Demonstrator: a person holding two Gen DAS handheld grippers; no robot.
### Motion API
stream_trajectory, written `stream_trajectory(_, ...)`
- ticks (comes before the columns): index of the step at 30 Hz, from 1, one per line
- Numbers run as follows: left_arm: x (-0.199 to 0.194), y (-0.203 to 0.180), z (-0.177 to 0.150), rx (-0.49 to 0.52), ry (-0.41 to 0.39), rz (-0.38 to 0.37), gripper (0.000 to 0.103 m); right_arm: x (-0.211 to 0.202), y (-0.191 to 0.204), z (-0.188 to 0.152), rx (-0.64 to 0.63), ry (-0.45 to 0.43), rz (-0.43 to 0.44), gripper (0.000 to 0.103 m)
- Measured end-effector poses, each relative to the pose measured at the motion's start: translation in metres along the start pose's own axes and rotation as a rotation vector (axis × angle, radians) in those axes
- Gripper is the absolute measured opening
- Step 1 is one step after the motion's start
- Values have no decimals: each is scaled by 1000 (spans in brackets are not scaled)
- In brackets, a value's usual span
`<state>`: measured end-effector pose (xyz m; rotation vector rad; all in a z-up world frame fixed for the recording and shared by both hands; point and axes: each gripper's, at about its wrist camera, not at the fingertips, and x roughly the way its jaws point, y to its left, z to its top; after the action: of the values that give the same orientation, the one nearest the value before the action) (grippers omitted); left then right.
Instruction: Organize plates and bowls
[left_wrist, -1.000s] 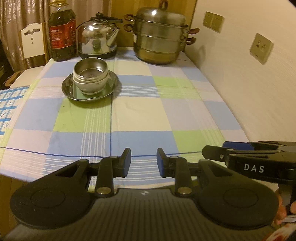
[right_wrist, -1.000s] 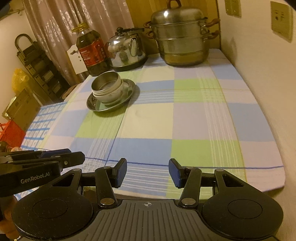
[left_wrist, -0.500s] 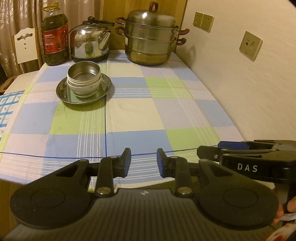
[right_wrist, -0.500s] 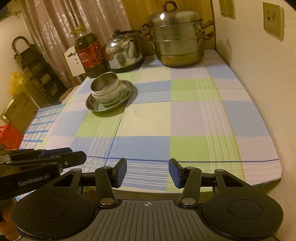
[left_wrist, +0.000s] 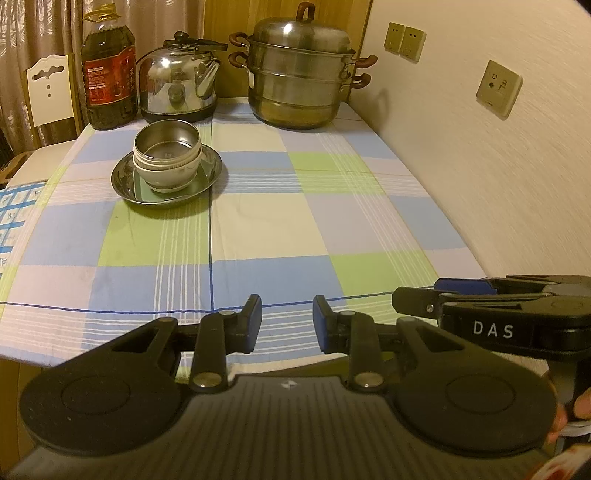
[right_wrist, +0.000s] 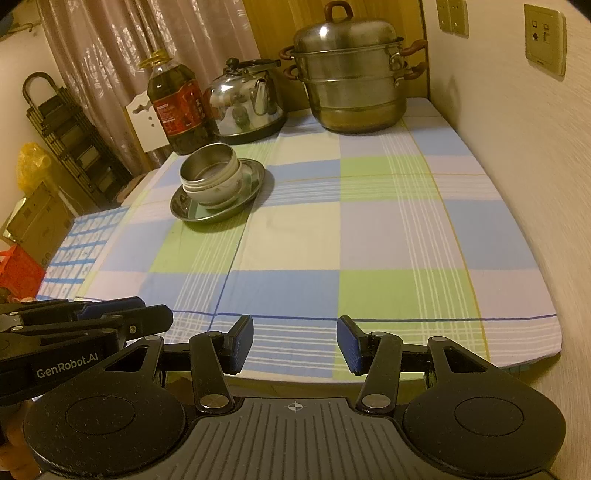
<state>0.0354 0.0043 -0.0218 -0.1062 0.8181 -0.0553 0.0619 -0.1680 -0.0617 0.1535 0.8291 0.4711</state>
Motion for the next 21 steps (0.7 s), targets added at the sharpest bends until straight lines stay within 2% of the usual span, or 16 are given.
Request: stream_trajectory(21,2,-2,1,3,0,0,27,1,-1,0,2,1,-1,50)
